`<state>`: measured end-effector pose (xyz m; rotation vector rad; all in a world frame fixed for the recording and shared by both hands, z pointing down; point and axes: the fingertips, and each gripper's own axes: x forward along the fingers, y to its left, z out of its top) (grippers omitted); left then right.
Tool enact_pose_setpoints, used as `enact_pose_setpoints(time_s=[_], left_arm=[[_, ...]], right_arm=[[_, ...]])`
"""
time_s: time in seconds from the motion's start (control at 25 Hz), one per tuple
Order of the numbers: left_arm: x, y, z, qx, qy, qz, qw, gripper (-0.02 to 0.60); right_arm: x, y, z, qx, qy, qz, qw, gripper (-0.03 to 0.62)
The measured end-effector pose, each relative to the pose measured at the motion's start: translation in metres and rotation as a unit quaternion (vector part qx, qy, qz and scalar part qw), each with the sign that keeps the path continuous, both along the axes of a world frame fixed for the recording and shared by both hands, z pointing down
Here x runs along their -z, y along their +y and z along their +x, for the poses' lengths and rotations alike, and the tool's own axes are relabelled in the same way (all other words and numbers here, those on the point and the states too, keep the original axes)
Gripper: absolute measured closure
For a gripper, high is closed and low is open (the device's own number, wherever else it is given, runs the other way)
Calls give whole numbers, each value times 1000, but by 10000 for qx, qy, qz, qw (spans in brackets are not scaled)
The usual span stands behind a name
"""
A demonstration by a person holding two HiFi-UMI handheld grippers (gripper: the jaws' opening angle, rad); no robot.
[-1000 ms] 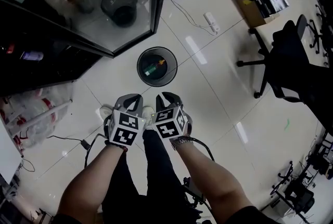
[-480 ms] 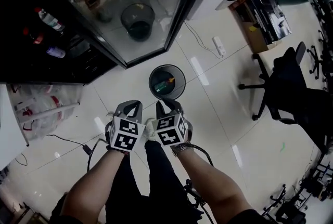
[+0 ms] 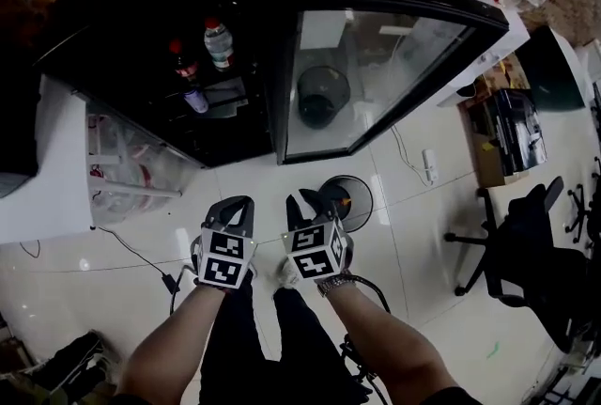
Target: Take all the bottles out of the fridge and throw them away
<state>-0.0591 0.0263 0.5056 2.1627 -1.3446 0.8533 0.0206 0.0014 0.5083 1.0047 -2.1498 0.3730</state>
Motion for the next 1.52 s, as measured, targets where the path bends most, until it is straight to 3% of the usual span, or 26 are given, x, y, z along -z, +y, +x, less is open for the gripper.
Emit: enact_pose_setpoints(time_s=[0.24, 0.52, 0.96, 1.2, 1.52], left_arm=[[40, -10, -68, 741, 30, 433, 9963, 578], [72, -17, -123, 1078, 67, 683, 9918, 577], [97, -42, -167, 1066, 130, 850, 9906, 577], [95, -58, -188, 984, 178, 819, 9916, 577], [86, -79, -207, 863, 222, 741, 9933, 577]], right_arm=[[41, -27, -72, 584, -165, 407, 9973, 485], [76, -55, -142, 809, -334, 590, 9944, 434], [106, -129, -224, 763, -501, 728, 9932, 370], [101, -176, -255, 511, -589, 691, 9946, 315], [78, -221, -276, 102, -546, 471, 9973, 301]])
